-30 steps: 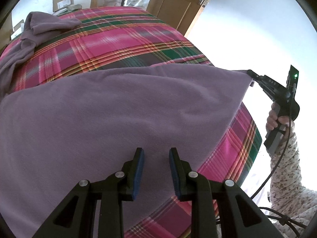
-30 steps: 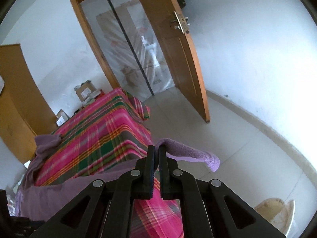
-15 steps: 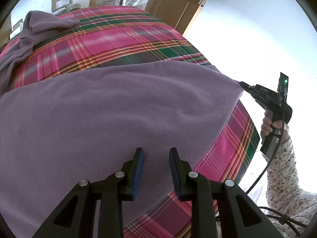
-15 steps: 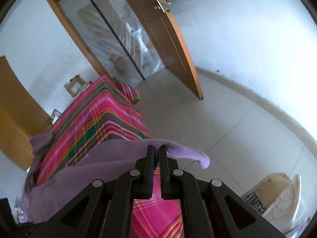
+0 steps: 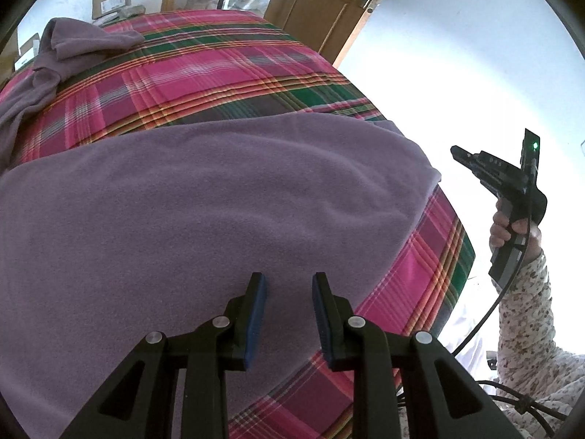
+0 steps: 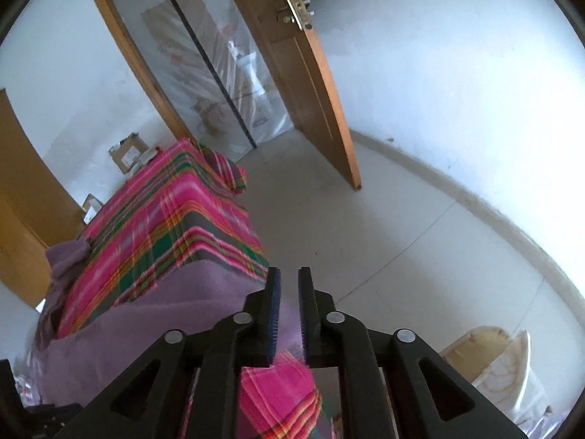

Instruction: Fold clothes

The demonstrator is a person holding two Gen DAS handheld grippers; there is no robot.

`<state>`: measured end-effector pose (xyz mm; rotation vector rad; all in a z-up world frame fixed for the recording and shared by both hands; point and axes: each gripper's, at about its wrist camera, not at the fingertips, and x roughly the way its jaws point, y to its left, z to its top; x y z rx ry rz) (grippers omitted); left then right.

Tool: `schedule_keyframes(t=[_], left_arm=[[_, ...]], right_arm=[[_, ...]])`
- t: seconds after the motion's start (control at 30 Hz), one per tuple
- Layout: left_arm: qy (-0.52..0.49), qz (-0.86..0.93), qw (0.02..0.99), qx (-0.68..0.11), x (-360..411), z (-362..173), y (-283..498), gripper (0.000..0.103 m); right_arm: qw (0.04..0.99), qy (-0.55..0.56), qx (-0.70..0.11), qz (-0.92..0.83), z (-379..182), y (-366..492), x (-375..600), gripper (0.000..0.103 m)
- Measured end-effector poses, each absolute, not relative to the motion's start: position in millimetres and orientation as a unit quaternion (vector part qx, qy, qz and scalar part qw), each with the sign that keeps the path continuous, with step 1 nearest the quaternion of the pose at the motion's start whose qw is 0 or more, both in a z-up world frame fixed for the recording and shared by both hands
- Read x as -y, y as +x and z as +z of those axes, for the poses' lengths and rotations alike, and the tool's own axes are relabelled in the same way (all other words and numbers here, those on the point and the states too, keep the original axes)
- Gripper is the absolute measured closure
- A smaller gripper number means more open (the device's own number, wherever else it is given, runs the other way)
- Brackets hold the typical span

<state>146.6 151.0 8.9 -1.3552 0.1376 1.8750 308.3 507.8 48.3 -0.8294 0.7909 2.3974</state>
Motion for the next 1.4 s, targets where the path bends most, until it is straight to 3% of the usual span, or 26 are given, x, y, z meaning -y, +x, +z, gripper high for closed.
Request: schedule_keyframes(t=[0.43,0.67,0.7,0.83,0.93,1.2,1.3,1.37,1.4], left_arm=[[-0.537,0.738,0.405,-0.051,-153.3,7.8,144.1,0.077],[-0.538,0.735,0.41,-0.045,-153.5,6.9,142.2,0.076],[-0.538,0.735,0.41,-0.044,-153.4,6.8,142.0,0.076],[-0.538,0.734,0.412,-0.043,-153.0,6.5,142.1,0.076],[-0.538,0.734,0.413,-0.041,-152.8,6.2,142.2,0.076],[-0.536,0.733,0.416,-0.038,-151.8,6.1,142.4,0.076],[-0.536,0.733,0.417,-0.037,-151.5,6.1,142.5,0.076],[-0.536,0.733,0.417,-0.036,-151.2,6.1,142.6,0.076],[-0.536,0.733,0.418,-0.035,-151.1,6.1,142.6,0.076]], right_arm=[[0.127,-0.369,-0.249,0.886,36.9,217.6,-478.2,0.07],[0.116,-0.399,-0.224,0.882,28.1,195.7,-467.1,0.07],[0.119,-0.399,-0.219,0.882,27.1,194.7,-466.4,0.071],[0.14,-0.401,-0.202,0.883,26.1,194.5,-467.0,0.098],[0.135,-0.398,-0.215,0.882,26.6,196.4,-471.8,0.103],[0.151,-0.366,-0.219,0.892,40.1,194.1,-477.3,0.103],[0.134,-0.37,-0.231,0.89,38.1,194.5,-479.1,0.099],[0.132,-0.376,-0.233,0.887,35.2,194.9,-477.6,0.089],[0.131,-0.378,-0.233,0.886,33.8,195.1,-476.8,0.079]])
